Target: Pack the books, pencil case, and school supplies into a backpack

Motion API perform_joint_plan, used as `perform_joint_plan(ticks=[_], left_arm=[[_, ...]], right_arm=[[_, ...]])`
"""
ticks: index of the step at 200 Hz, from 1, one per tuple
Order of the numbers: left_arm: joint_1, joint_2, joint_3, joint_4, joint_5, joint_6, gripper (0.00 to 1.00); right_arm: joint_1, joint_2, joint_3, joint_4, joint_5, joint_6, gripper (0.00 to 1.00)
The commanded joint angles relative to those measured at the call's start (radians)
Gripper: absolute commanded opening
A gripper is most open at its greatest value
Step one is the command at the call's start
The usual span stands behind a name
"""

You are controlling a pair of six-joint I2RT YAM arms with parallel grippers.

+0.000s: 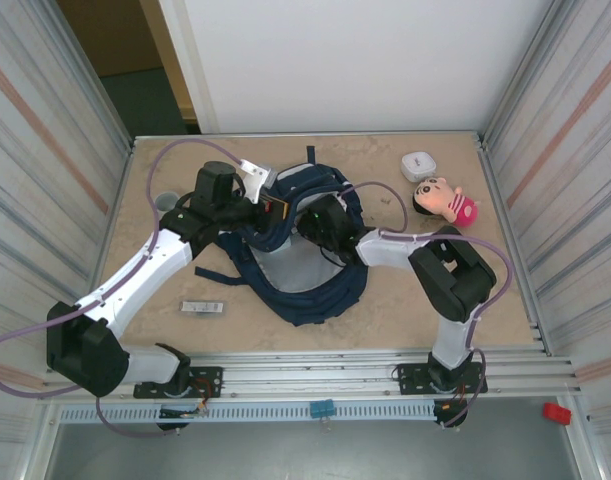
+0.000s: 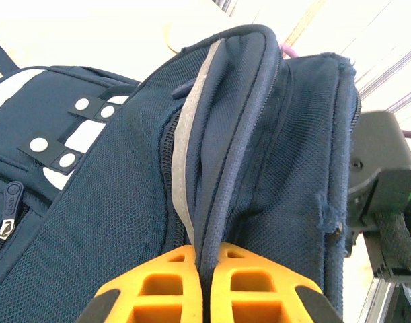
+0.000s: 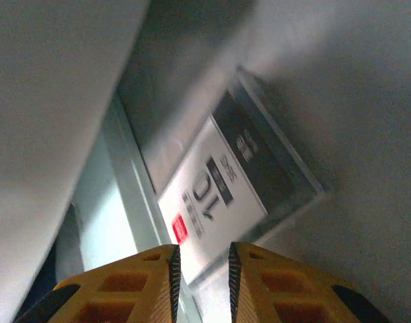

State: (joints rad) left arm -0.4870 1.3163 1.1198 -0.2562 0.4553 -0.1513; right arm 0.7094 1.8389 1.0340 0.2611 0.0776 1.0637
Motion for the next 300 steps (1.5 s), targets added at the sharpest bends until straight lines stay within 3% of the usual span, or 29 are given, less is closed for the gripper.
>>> perform_joint_plan(ticks=[1, 37, 88, 143, 183, 211, 232, 256, 271, 300], left_arm=[[-0.009, -0.035, 0.027, 0.097, 0.033, 0.009, 0.0], [-0.01, -0.021, 0.022, 0.103, -0.001, 0.006, 0.0], [-0.055, 0.011, 0.016, 0.111, -0.069, 0.056, 0.0], [-0.179, 0.029, -0.096, 0.103, -0.212, 0.238, 0.0], [-0.314, 0.13, -0.261, 0.177, -0.335, 0.316, 0.0], [-0.34, 0.238, -0.292, 0.201, -0.373, 0.264, 0.1], [-0.344, 0.236, -0.273, 0.177, -0.392, 0.201, 0.2], [-0.341, 0.122, -0.268, 0.166, -0.412, 0.154, 0.48], [-0.326, 0.033, -0.248, 0.117, -0.411, 0.108, 0.66], [-0.235, -0.15, -0.25, 0.052, -0.364, -0.007, 0.78]], right_arm=[[-0.011, -0.015, 0.014, 0.028, -0.026, -0.051, 0.27], [0.002, -0.213, -0.124, 0.015, -0.025, -0.091, 0.29], [0.002, -0.59, -0.255, -0.213, -0.029, -0.168, 0.38], [-0.009, -0.964, -0.335, -0.442, 0.058, -0.262, 0.44], [-0.046, -1.061, -0.353, -0.461, 0.033, -0.402, 0.49], [-0.066, -1.018, -0.314, -0.497, -0.014, -0.492, 0.52], [-0.067, -0.973, -0.291, -0.481, -0.074, -0.577, 0.61], [-0.042, -0.938, -0.282, -0.445, -0.107, -0.71, 0.75], [0.006, -0.918, -0.284, -0.427, -0.076, -0.832, 0.78], [0.123, -0.857, -0.284, -0.417, -0.081, -1.118, 0.8]])
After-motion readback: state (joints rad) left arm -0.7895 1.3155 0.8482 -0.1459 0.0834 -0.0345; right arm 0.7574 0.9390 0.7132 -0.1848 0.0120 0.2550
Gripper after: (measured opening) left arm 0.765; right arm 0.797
